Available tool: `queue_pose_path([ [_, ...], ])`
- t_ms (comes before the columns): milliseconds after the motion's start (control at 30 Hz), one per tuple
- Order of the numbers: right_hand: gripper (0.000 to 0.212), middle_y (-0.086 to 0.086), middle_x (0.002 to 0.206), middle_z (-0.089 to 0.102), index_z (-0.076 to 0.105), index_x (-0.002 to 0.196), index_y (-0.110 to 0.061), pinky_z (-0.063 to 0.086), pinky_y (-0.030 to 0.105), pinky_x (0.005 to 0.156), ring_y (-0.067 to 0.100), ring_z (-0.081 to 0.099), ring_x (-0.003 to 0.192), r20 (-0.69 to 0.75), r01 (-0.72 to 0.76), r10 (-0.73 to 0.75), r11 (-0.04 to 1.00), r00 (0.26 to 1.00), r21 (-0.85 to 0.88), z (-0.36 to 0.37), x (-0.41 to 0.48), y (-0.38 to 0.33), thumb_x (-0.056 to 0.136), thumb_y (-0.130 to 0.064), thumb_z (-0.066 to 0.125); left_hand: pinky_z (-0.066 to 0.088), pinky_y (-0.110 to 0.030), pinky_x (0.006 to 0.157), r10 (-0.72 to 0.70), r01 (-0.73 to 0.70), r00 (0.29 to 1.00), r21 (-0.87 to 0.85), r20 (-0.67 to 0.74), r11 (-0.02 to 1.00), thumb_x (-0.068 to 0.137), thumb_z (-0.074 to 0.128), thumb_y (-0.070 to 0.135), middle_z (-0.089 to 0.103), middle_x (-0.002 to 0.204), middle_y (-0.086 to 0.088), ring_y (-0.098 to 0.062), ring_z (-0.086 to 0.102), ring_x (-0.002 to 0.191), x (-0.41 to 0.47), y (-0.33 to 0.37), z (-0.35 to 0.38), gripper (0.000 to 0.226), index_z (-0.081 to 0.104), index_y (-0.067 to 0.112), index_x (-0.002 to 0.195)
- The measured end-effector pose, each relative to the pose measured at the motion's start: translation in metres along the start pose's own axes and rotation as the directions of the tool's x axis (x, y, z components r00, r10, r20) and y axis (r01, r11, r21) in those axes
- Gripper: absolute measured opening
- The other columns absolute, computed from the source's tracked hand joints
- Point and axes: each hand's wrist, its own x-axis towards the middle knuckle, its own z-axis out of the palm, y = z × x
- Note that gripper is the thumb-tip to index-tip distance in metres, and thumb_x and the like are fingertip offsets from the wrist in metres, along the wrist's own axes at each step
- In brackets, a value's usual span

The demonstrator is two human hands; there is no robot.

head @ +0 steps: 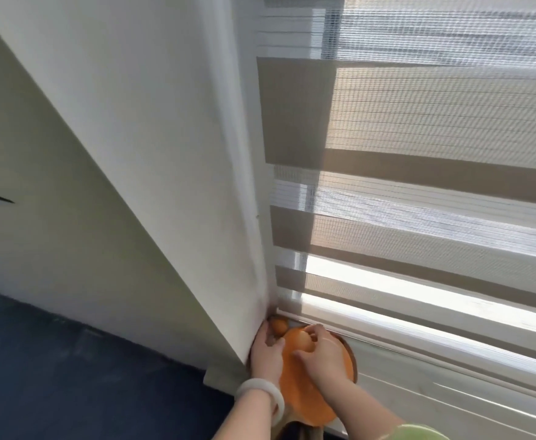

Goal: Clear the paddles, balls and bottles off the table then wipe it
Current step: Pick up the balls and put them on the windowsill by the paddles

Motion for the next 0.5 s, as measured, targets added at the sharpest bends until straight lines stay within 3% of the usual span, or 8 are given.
queue_pose_path([
  [100, 0.037, -0.002, 0.11, 0.059, 0.053, 0.112, -0.033, 0.047, 0.029, 0.091, 0.015, 0.053, 0.098, 0.021, 0.005, -0.006, 0.999, 1.0, 0.05, 0.01, 0.001, -0.009, 0.082, -0.028, 0.073, 0.034, -0.04, 0.115, -0.005, 0.005, 1.0, 0.015, -0.027, 1.0, 0.095, 0.052, 0.003, 0.053, 0.132, 0.007, -0.019, 0.049, 0.127, -0.012, -0.004, -0.004, 0.049, 0.049, 0.027, 0.137],
  [233, 0.049, 0.001, 0.124, 0.061, 0.052, 0.133, -0.022, 0.041, 0.022, 0.092, 0.019, 0.056, 0.114, 0.055, 0.044, -0.046, 0.999, 0.997, 0.031, 0.018, 0.006, -0.024, 0.087, -0.025, 0.069, 0.036, -0.04, 0.114, -0.04, 0.04, 0.999, 0.026, -0.002, 0.999, 0.096, 0.051, 0.001, 0.052, 0.139, 0.005, -0.018, 0.047, 0.13, -0.032, -0.025, -0.017, 0.052, 0.046, 0.029, 0.14],
  [333, 0.042, 0.001, 0.127, 0.062, 0.057, 0.131, -0.022, 0.039, 0.022, 0.092, 0.021, 0.056, 0.118, 0.074, 0.081, -0.08, 0.997, 0.994, -0.014, 0.018, 0.009, -0.036, 0.09, -0.026, 0.064, 0.037, -0.039, 0.113, -0.077, 0.077, 0.997, 0.042, -0.002, 0.996, 0.096, 0.052, 0.001, 0.051, 0.141, 0.004, -0.017, 0.048, 0.129, -0.039, -0.032, -0.023, 0.053, 0.044, 0.031, 0.139],
  [400, 0.035, -0.001, 0.121, 0.066, 0.063, 0.124, -0.027, 0.044, 0.024, 0.091, 0.019, 0.06, 0.109, 0.103, 0.118, -0.111, 0.991, 0.988, -0.064, 0.018, 0.011, -0.041, 0.089, -0.024, 0.06, 0.037, -0.032, 0.111, -0.048, 0.048, 0.999, 0.081, 0.002, 0.996, 0.097, 0.052, 0.003, 0.052, 0.135, 0.008, -0.014, 0.048, 0.124, -0.045, -0.033, -0.025, 0.051, 0.044, 0.032, 0.138],
  [500, 0.025, -0.002, 0.102, 0.071, 0.07, 0.102, -0.031, 0.051, 0.027, 0.079, 0.015, 0.061, 0.086, 0.161, 0.157, -0.135, 0.978, 0.978, -0.134, 0.02, 0.016, -0.046, 0.085, -0.02, 0.056, 0.041, -0.02, 0.098, -0.028, 0.028, 1.0, 0.088, 0.004, 0.996, 0.098, 0.051, 0.005, 0.058, 0.117, 0.013, -0.007, 0.054, 0.106, -0.051, -0.035, -0.032, 0.042, 0.05, 0.04, 0.122],
])
